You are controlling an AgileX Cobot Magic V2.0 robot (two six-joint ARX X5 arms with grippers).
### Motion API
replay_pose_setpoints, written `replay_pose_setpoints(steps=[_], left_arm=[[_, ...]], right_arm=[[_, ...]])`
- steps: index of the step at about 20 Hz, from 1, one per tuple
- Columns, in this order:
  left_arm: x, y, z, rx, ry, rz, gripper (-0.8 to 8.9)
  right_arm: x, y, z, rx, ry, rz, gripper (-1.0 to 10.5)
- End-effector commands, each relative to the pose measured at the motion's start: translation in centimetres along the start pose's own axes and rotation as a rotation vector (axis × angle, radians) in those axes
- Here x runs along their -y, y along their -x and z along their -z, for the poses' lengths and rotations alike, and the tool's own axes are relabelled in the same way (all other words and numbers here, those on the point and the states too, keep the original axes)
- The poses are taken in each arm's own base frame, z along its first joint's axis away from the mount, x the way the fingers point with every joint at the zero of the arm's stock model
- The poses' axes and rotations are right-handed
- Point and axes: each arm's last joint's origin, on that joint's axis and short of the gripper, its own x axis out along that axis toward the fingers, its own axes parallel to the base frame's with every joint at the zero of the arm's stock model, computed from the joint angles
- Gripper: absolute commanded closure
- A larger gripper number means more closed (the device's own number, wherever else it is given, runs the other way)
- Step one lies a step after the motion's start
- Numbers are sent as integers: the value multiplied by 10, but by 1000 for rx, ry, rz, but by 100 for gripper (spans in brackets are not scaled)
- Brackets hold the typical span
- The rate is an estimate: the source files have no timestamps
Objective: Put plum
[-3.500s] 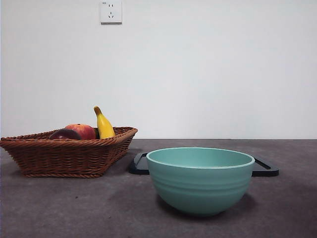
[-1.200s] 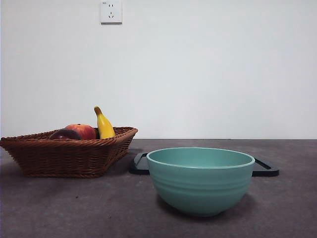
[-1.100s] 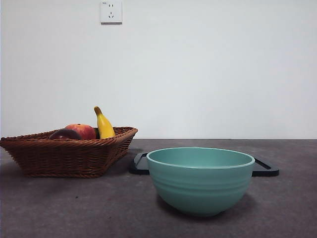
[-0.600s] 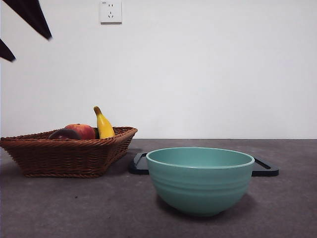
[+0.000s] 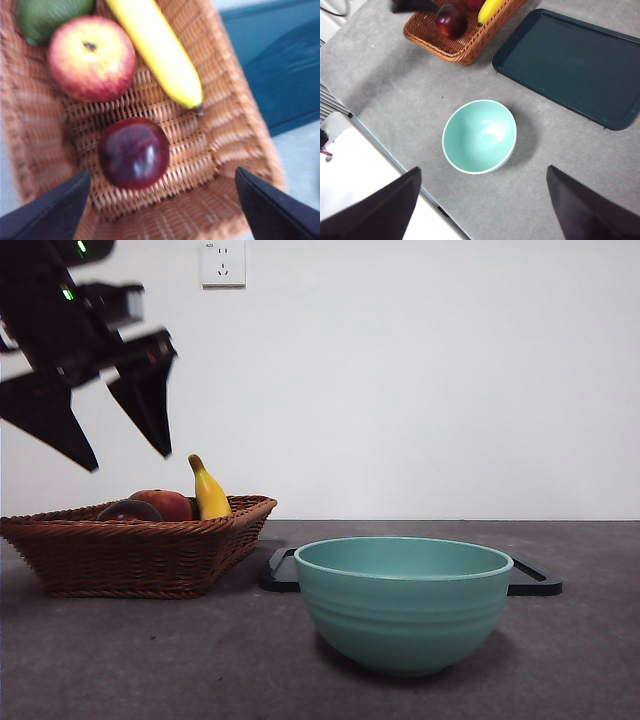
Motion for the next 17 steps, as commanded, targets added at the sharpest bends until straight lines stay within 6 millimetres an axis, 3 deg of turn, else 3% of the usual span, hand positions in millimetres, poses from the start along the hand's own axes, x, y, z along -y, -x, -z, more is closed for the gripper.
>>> replay_pose_setpoints(steps=[1, 11, 17], left_arm=[[0, -16, -5, -22, -11, -8, 349], [-6, -59, -2, -80, -46, -56, 349], [-7, -68, 0, -97, -44, -56, 372]], right_arm=[[-2, 2, -4, 14, 4, -1, 545], [-2, 2, -4, 14, 4, -1, 545], [-2, 2, -4, 15, 4, -1, 545]])
